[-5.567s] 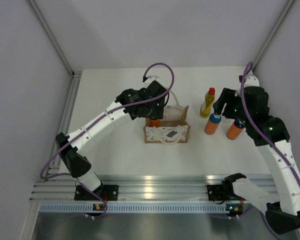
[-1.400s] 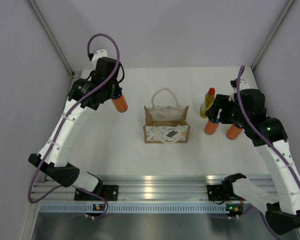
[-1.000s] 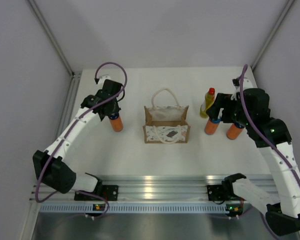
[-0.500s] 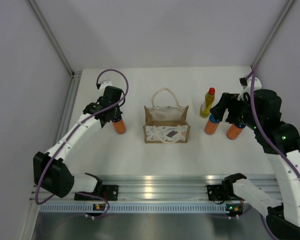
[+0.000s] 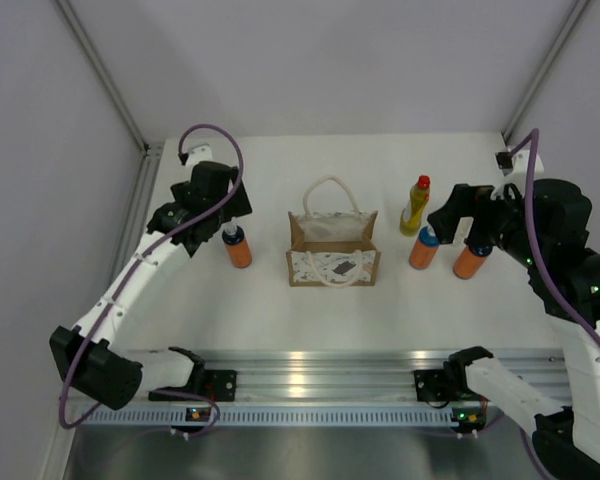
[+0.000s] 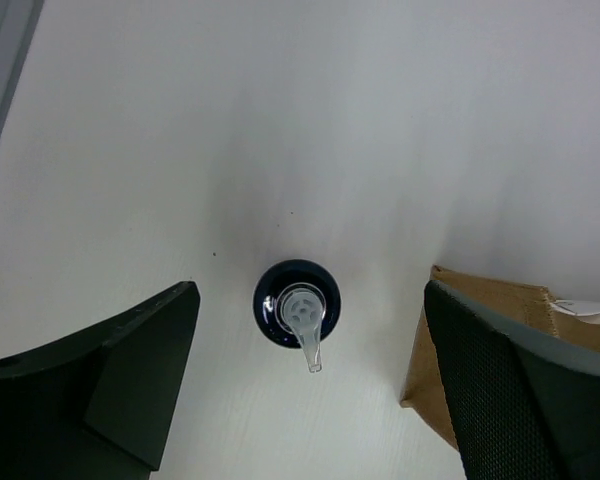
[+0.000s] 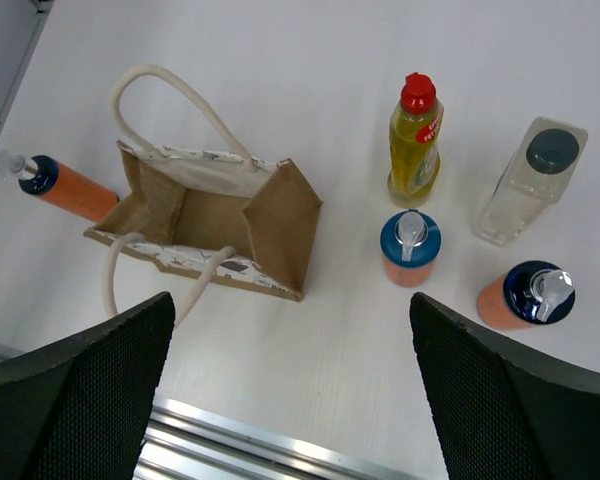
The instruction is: Take the personal care products out of the canvas bag
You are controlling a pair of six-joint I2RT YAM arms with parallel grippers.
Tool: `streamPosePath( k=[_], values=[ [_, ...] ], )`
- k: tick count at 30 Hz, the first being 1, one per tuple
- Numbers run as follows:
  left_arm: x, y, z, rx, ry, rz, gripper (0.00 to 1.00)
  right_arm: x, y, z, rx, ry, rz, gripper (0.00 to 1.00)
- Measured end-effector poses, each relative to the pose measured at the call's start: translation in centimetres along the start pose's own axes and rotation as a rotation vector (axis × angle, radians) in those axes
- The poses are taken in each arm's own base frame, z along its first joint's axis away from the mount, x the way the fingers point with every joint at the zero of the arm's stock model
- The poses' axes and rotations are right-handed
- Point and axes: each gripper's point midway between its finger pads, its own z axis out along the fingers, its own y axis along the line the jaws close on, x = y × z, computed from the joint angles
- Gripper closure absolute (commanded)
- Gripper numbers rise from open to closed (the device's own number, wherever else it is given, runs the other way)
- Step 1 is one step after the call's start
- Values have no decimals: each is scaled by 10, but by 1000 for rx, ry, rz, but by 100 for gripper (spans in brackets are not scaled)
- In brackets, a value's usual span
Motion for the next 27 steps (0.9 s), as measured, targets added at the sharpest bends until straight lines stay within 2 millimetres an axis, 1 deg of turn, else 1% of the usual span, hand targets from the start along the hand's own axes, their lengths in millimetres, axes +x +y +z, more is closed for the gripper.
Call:
streamPosePath(
  k=[3, 6, 14, 19, 21, 23, 27],
  values=[
    [-20, 3, -20, 5, -40, -18, 2, -1, -3, -6, 17, -3, -18, 1],
    [-32, 18, -46, -9, -71, -21, 2, 3, -9, -12, 43, -2, -28, 0],
    [-48, 73, -127, -30, -201, -49, 2, 11, -27, -40, 127, -38, -81, 0],
    [-52, 102, -174, -3, -286, -87, 2, 24, -40, -58, 174, -54, -116, 1],
    [-53, 110, -186, -3, -300, -95, 2, 32, -44, -63, 187, -46, -130, 1],
    [-50, 117, -193, -15, -297, -93, 2, 40, -49, -67, 204, -36, -139, 1],
    [-29, 131, -195, -43, -247, -64, 2, 51, -61, -75, 258, -25, -144, 1]
  ],
)
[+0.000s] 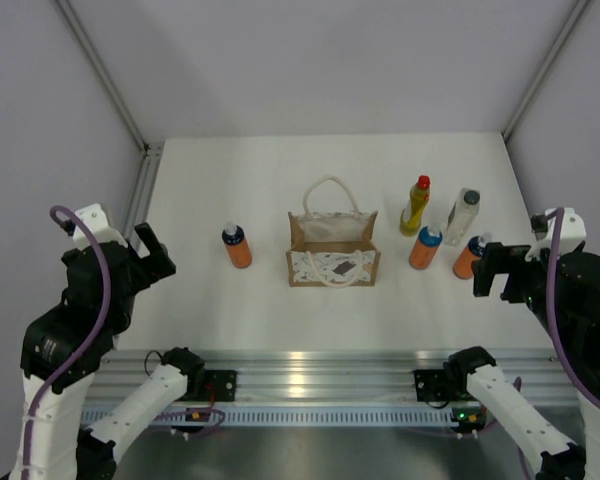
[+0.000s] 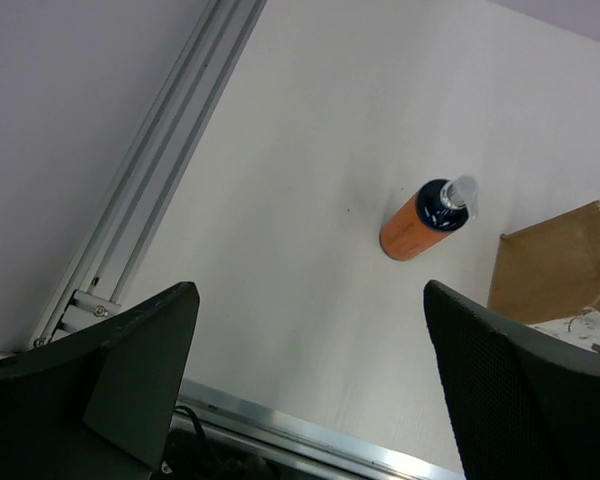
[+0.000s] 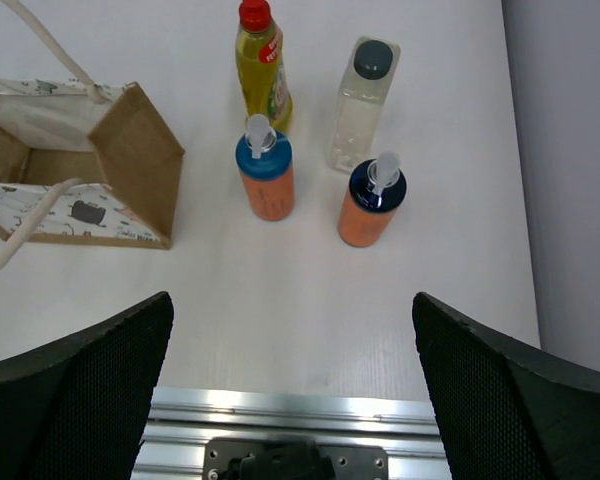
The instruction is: Take the personal care products out of the canvas bag
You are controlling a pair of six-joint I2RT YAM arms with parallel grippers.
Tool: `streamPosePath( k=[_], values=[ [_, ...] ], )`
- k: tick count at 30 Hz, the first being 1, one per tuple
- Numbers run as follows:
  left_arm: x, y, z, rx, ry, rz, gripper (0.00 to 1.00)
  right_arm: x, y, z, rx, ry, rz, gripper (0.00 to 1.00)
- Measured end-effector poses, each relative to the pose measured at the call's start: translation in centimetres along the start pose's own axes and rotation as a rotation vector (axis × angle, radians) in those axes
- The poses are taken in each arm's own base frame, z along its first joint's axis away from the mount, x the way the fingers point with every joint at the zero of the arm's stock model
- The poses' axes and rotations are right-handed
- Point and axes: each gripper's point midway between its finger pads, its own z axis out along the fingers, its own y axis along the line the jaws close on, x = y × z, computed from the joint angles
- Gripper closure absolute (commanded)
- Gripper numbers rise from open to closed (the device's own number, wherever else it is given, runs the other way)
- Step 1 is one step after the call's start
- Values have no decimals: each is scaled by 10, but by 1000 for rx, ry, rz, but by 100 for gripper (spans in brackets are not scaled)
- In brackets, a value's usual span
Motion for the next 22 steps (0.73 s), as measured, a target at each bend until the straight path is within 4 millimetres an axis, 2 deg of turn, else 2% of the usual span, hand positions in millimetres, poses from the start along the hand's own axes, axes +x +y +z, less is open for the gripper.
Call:
streamPosePath(
  k=[5, 11, 22],
  values=[
    [27, 20, -11, -8, 35, 23, 2, 4, -11, -10, 43, -21, -1, 0],
    [29, 36, -29, 16, -10, -13, 2, 7, -19, -13, 84, -15, -6, 0],
    [33, 31, -26, 23, 16, 7, 2, 7, -23, -13, 106, -14, -6, 1]
  ],
)
